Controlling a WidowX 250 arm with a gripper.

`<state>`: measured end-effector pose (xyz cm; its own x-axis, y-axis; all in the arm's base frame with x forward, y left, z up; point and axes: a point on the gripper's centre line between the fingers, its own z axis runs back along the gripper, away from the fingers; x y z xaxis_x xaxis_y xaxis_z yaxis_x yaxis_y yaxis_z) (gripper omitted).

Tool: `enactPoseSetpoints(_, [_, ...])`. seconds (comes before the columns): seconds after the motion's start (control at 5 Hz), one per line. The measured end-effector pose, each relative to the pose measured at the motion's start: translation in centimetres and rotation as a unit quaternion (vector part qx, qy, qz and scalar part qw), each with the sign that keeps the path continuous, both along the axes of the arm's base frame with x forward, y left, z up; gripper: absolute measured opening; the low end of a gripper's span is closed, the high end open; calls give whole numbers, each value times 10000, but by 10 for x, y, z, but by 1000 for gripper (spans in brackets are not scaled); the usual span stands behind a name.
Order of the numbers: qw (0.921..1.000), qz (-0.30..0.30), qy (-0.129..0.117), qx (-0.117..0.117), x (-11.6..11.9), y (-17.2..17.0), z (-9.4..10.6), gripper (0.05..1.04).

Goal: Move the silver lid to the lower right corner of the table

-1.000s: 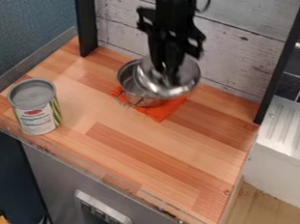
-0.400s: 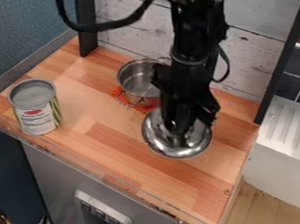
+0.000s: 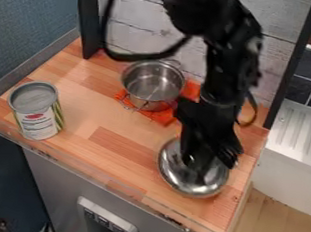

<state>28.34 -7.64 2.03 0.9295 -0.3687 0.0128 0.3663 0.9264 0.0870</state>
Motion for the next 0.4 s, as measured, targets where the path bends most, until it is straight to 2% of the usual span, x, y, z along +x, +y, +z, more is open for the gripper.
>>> enactPoseSetpoints(0.2, [9996,-213,95,125,-9,-11,-12,279])
enactPoseSetpoints(0.4, [9997,-200,103,130,-11,-12,-14,323])
